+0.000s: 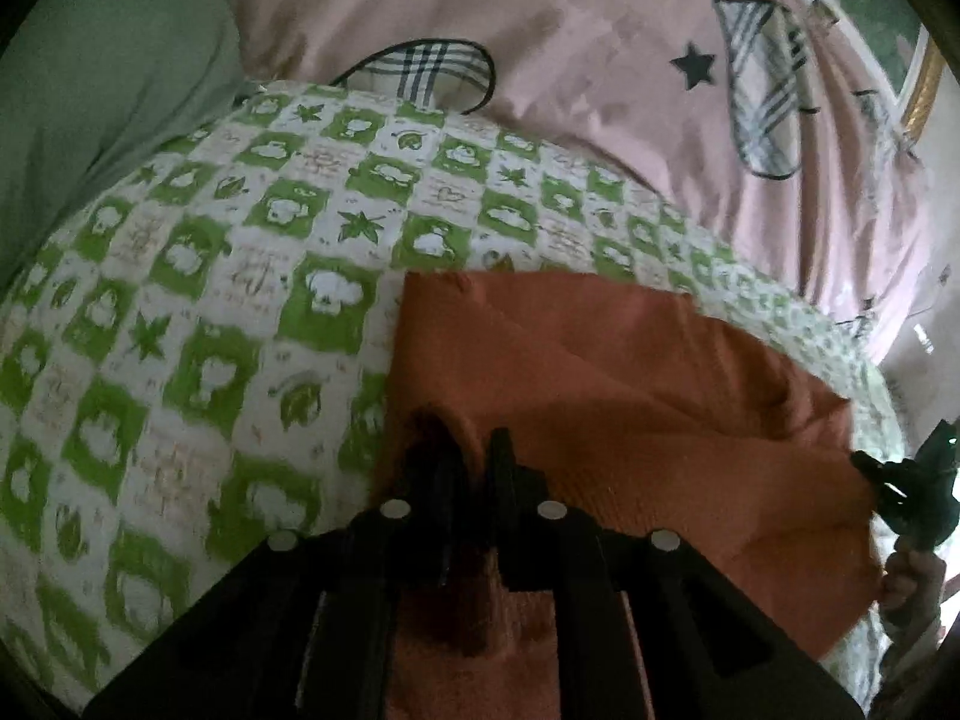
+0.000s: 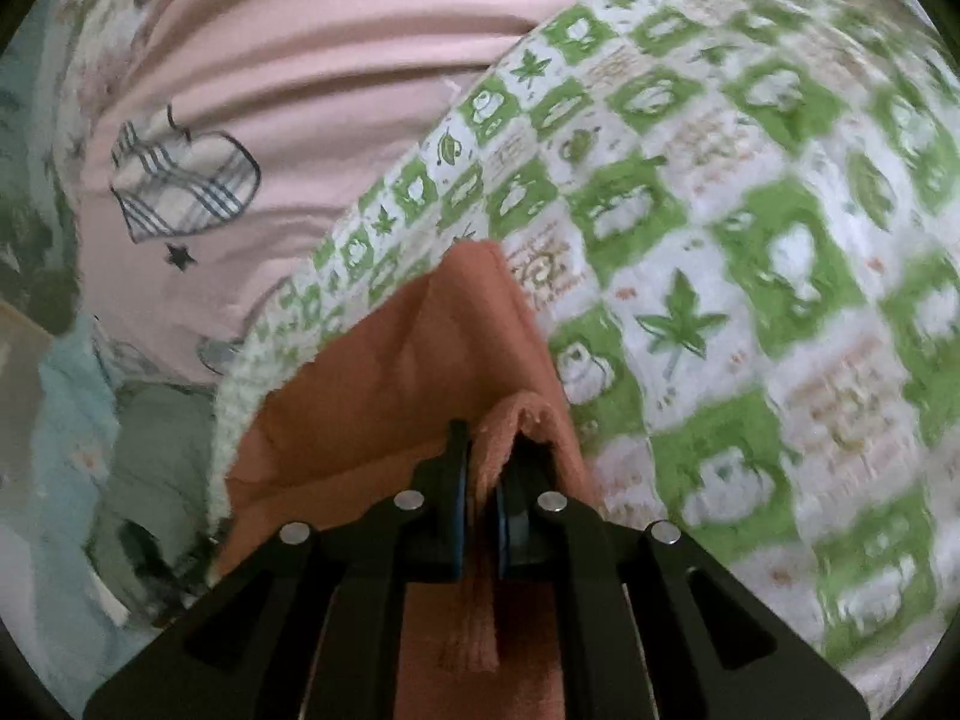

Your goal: Fold small clothes

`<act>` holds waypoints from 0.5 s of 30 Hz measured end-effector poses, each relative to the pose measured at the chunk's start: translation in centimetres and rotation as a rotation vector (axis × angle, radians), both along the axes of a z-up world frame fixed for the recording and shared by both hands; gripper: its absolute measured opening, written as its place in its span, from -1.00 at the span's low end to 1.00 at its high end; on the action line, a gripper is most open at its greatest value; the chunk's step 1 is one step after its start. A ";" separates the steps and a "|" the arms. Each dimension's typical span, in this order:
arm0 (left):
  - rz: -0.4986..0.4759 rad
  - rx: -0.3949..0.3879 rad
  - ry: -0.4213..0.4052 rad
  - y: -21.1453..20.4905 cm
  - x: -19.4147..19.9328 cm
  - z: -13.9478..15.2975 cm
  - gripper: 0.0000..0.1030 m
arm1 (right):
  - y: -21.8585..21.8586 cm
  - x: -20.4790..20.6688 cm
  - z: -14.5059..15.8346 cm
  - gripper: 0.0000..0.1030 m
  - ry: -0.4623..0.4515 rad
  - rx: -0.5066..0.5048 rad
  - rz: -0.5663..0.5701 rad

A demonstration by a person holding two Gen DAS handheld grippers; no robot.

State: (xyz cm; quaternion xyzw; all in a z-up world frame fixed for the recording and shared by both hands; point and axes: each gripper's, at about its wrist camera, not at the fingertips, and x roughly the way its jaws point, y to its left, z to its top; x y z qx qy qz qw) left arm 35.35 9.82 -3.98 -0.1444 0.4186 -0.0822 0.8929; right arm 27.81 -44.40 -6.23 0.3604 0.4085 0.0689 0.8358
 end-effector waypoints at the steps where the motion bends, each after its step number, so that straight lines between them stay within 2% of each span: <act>1: -0.028 -0.018 -0.013 -0.2 -1.4 0.4 -0.67 | 0.1 -1.3 1.1 -0.81 -0.025 -0.048 -0.015; 4: -0.127 -0.031 -0.025 -2.5 -4.8 1.0 -0.44 | 3.1 -4.2 3.9 -0.80 -0.130 -0.172 0.059; 5: -0.169 -0.036 -0.014 -3.6 -5.5 0.8 -0.41 | 5.8 -4.8 4.1 -0.80 -0.150 -0.193 0.181; 8: -0.300 -0.012 0.035 -8.1 -6.5 -0.6 -0.41 | 12.6 -4.5 2.5 -0.80 -0.093 -0.294 0.444; 10: -0.335 0.079 0.046 -10.5 -6.2 -1.5 -0.41 | 15.9 -3.8 1.1 -0.80 -0.057 -0.392 0.559; 11: -0.347 0.118 0.038 -11.1 -5.6 -1.6 -0.41 | 17.0 -2.8 0.0 -0.80 -0.011 -0.462 0.594; 12: -0.357 0.125 0.038 -11.2 -5.0 -1.6 -0.41 | 17.2 -2.0 -0.6 -0.80 0.021 -0.506 0.604; 13: -0.363 0.127 0.042 -11.0 -4.1 -1.7 -0.44 | 17.1 -1.5 -0.8 -0.85 0.022 -0.524 0.602; 15: -0.353 0.139 0.045 -10.0 -1.8 -1.3 -0.64 | 15.6 0.5 -0.4 -0.89 0.008 -0.576 0.547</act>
